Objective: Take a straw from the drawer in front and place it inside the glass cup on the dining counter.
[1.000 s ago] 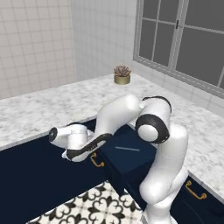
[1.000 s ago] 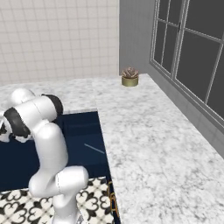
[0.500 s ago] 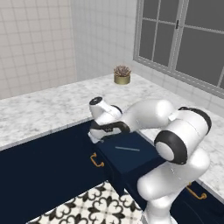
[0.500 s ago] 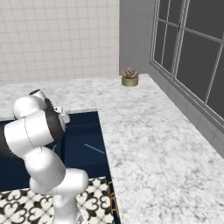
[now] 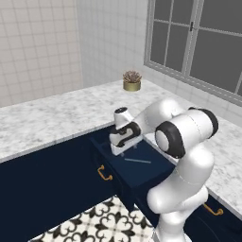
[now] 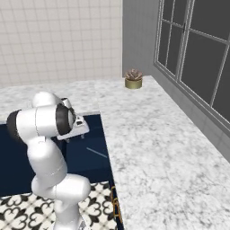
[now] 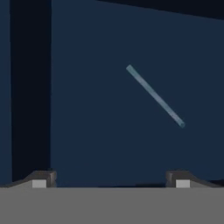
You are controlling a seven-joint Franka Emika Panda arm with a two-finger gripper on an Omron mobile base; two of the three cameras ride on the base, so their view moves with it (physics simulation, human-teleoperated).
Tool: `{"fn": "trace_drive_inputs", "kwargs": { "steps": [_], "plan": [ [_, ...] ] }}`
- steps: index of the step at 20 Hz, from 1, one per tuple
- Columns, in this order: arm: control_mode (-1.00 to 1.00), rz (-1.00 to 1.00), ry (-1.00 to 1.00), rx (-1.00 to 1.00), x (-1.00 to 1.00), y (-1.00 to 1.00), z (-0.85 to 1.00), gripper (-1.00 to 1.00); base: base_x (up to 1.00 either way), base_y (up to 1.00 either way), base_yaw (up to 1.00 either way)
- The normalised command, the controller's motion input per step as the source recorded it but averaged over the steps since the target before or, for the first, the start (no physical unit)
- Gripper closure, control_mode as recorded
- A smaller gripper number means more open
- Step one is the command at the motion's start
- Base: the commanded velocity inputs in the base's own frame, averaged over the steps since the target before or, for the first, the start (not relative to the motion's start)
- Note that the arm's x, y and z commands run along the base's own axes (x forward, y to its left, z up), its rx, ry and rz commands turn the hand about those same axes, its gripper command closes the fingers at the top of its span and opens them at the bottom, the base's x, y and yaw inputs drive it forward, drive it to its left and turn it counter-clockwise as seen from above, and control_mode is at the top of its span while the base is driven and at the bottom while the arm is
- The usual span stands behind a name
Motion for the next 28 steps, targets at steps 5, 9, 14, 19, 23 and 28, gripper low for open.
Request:
{"fn": "trace_drive_inputs", "kwargs": {
  "steps": [5,9,14,19,23,28],
  "plan": [
    [-1.00,0.00,0.18,0.00,0.54,-0.02,-0.69,-1.00,0.00,0.00,0.00],
    [-1.00,0.00,0.14,0.00,0.37,0.00,-0.66,-1.00,0.00,0.00,0.00],
    [-1.00,0.00,0.07,0.00,0.12,0.02,-0.60,-1.00,0.00,0.00,0.00],
    [-1.00,0.00,0.01,0.00,0.00,0.20,-0.50,-1.00,0.00,0.00,0.00],
    [-1.00,0.00,0.00,0.00,-0.05,0.44,-0.40,-1.00,0.00,0.00,0.00],
    [-1.00,0.01,0.00,0.00,-0.47,0.83,-0.11,-1.00,0.00,0.00,0.00]
  ]
}}
